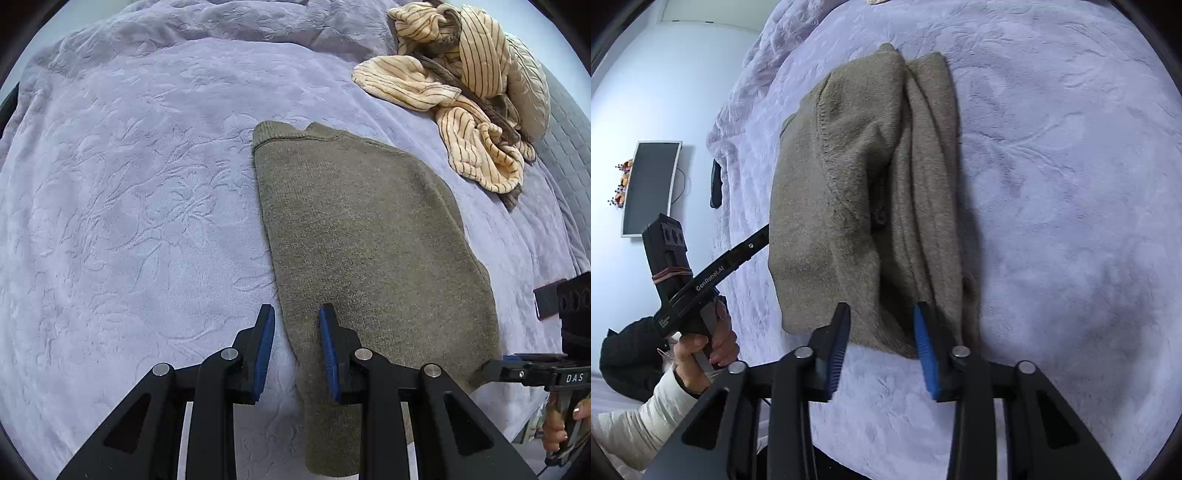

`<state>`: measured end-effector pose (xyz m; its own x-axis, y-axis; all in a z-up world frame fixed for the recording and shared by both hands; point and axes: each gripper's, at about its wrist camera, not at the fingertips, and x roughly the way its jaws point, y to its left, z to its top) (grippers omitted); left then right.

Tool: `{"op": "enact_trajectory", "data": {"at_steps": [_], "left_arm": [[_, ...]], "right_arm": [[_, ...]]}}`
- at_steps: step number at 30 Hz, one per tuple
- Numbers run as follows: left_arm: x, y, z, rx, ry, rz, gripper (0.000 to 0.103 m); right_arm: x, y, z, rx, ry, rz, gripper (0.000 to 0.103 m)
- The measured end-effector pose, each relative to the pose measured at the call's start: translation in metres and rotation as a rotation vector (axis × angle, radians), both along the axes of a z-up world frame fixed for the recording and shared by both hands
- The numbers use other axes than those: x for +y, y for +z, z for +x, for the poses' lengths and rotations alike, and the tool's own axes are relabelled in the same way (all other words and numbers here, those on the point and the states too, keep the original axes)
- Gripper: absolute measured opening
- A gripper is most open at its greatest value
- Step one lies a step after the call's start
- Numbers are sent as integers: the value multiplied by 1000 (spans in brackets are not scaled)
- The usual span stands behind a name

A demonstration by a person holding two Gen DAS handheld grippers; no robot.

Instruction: Fold small clothes

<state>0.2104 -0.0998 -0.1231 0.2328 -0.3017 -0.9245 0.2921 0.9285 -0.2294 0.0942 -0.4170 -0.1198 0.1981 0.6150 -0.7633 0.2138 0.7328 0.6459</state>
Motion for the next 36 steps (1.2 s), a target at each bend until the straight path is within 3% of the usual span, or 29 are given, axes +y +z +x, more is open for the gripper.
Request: {"op": "enact_trajectory", "data": {"at_steps": [1,5,10,13,16,17,18,19,20,21,26,29,33,36], "left_arm": [[-2,2,-3,-9,-8,14,27],[-5,6,-14,-11,-29,22,27],[-13,-2,-32,-8,-45,25,27],[-8,6,-30,0,-2,16,27],[-4,14,-30,-7,10,35,27],[-4,16,-31,-16,12,50,27],[-3,18,-32,-25,14,58,29],[-2,21,-32,-30,17,64,56],[-2,22,-32,-38,27,76,89],[-2,25,-33,-57,38,90,95],[-8,18,-30,-12,51,77,95],[-15,5,-34,23,36,108,95],[-22,-12,-43,70,6,122,97],[-26,-21,-52,97,-6,140,96]], "right_arm": [[5,2,6,0,19,-29,7],[19,18,8,-21,97,-213,6],[-2,-22,-13,116,17,-219,6],[-4,-20,-12,108,11,-200,7],[-10,-4,-8,107,-10,-195,23],[-14,6,-5,84,-16,-210,23],[-13,16,-2,55,-21,-222,23],[-14,26,2,24,-24,-233,24],[-13,37,12,-10,-21,-244,25],[-12,43,20,-29,-17,-252,26],[13,56,71,-105,16,-295,26],[29,44,89,-105,52,-331,26],[42,13,102,-55,136,-464,25],[35,3,106,-55,122,-448,25]]}}
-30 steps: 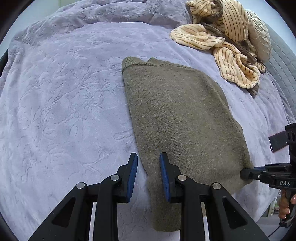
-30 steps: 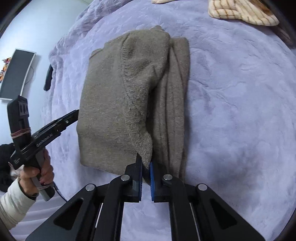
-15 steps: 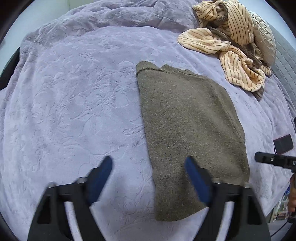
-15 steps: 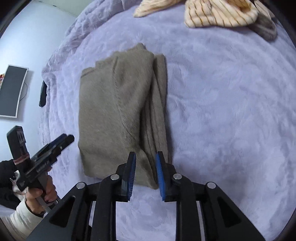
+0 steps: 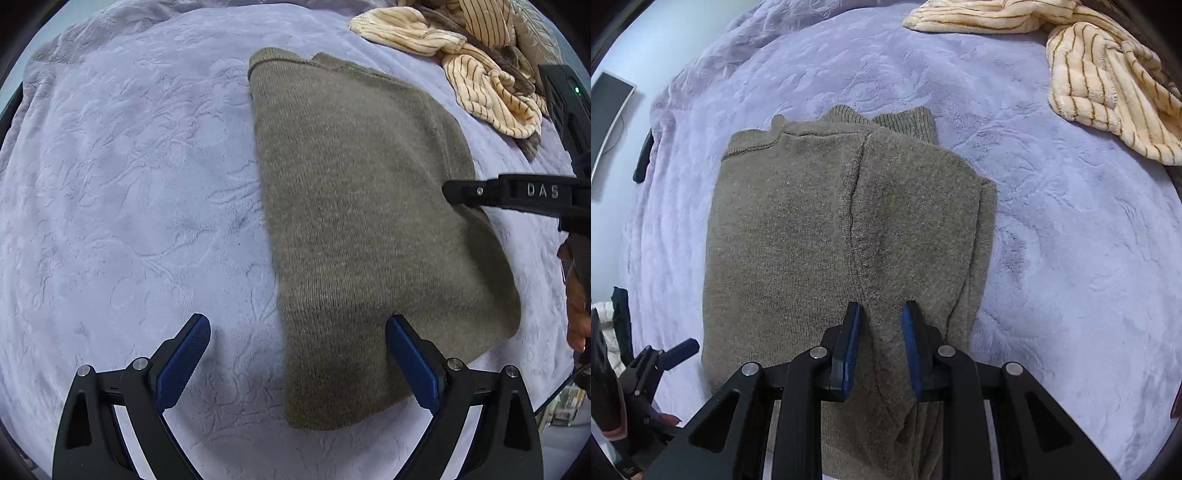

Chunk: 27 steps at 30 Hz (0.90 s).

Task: Fold small clothes
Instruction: 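Press and straighten the folded sweater bundle with both grippers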

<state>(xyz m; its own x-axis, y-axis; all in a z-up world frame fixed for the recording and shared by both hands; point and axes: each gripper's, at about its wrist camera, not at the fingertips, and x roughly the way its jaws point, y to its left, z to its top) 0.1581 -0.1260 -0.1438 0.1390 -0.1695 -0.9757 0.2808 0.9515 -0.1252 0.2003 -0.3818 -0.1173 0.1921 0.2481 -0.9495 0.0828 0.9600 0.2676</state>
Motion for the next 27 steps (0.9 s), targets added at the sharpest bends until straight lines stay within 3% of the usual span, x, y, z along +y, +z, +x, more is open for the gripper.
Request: {"op": "enact_trajectory", "data": {"at_steps": [8,10,12,21,24,27], "left_arm": [[0,-1,-9,21,8,6,97],[0,-1,-10,17,10,12,97],[2,0,-11,20,12,20,97],[3,2,-13,65,23,0,96],[6,0,-15,93,28,-13,96],[11,-6,-16,145,30,-81,96]], "right_arm": [[-12,12,-11,1,-36,0,27],[-14,17,-17,16,-44,-40,33],[-17,19,-25,41,-53,-82,52],[-39,25,-88,84,-142,32,56],[-44,19,-109,100,-165,68,63],[-47,12,-124,111,-189,120,64]]}}
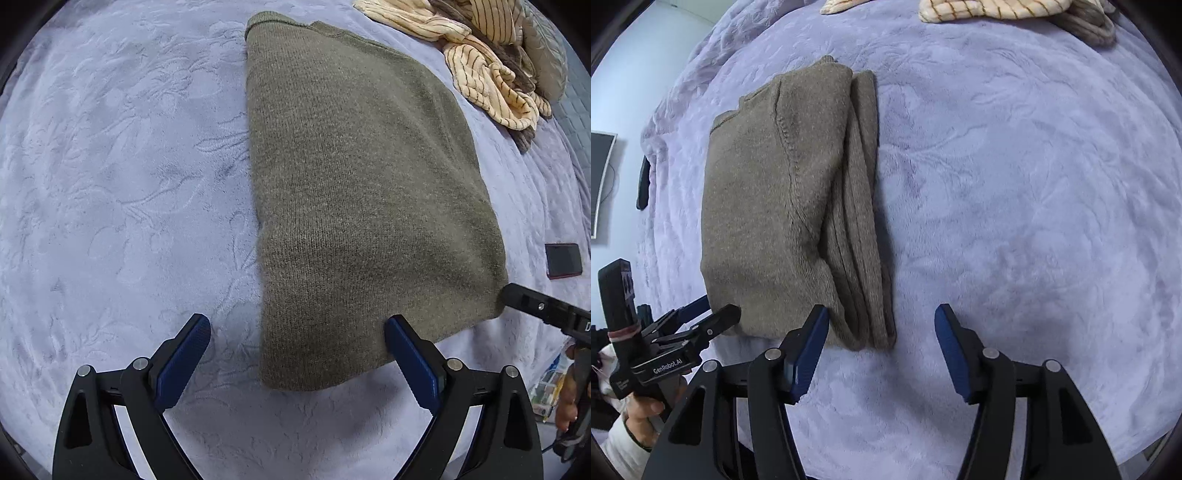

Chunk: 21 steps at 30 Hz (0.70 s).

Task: Fold small clothes
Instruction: 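Press and straighten the folded sweater bundle with both grippers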

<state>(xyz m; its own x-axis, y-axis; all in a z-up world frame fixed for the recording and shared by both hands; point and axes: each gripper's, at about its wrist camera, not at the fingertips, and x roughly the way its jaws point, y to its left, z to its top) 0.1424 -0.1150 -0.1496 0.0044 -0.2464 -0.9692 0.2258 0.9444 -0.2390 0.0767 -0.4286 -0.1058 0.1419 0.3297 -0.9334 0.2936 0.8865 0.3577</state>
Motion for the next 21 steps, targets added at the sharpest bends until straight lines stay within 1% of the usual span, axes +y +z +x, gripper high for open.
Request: {"op": "enact_trajectory", "data": {"at_steps": [3,6,9,12,15,17,18,21], "left_arm": [[9,-6,1,55,26,-68,96],[17,-4,2,71,37,-126,96],[21,-1,4,83,30,-203,96],[18,-5,7,123,6,-270,96],[12,-10,8,148,-16,-314,96],[7,-15,10,162,-22,-343,96],[5,-17,11,167,-25,-352,96],[6,-21,13,182,-27,-383,96]], "right_arm": [[-3,-7,-5,4,-13,40,64],[-6,-11,-4,5,-27,72,68],[-9,-15,-6,2,-34,139,68],[-6,-23,-9,12,-41,205,68],[-1,-34,-10,22,-57,246,68],[-3,-40,-12,22,-78,298,68],[-3,-43,-12,22,-90,323,70],[0,-50,-7,26,-110,358,71]]}}
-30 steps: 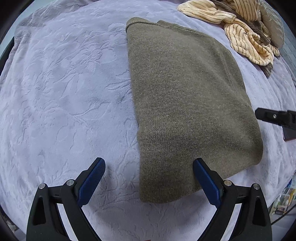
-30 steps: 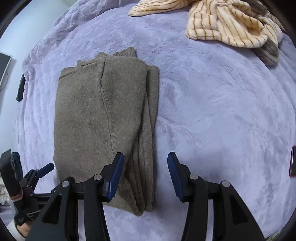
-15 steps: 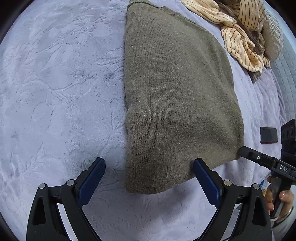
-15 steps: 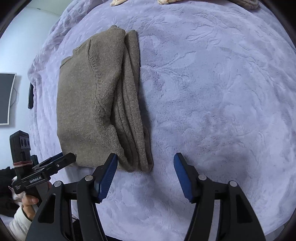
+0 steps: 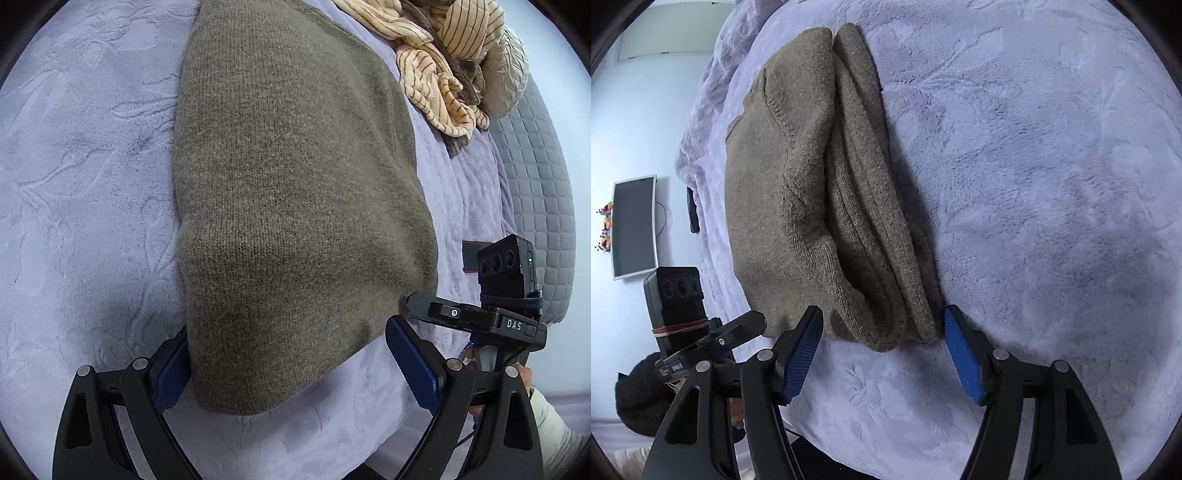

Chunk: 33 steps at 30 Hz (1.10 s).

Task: Fold small clothes
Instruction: 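Press and straighten the folded sweater bundle with both grippers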

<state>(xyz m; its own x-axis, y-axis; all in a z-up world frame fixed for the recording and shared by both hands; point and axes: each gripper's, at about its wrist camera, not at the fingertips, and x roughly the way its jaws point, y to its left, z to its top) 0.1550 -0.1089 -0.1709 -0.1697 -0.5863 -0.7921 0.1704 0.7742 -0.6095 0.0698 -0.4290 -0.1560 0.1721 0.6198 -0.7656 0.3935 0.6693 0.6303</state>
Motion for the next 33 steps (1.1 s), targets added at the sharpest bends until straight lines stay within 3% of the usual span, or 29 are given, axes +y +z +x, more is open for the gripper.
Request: {"op": "enact_trajectory", "data": {"at_steps": [9,16,18,20,23,27,33], "left_arm": [[4,-13,5,80,22,-88,96],[-1,5,4,46,24,-163,96],[1,-3,5,64,34,-141,93],[4,-11,7,82,48,-104,80],[5,-13,7,77,70,-108,79],[-1,-12,3,48,32,-88,79],[-3,-18,5,64,31,-86,79]], "right_arm": [[-8,-19,5,4,-69,117,71],[-4,13,10,-137,-24,302,68],[-3,14,15,-127,0,296,68],[-4,12,19,-99,34,225,68],[-19,14,30,-112,37,123,68],[-42,18,62,-164,10,112,68],[-51,-2,117,-173,2,124,68]]}}
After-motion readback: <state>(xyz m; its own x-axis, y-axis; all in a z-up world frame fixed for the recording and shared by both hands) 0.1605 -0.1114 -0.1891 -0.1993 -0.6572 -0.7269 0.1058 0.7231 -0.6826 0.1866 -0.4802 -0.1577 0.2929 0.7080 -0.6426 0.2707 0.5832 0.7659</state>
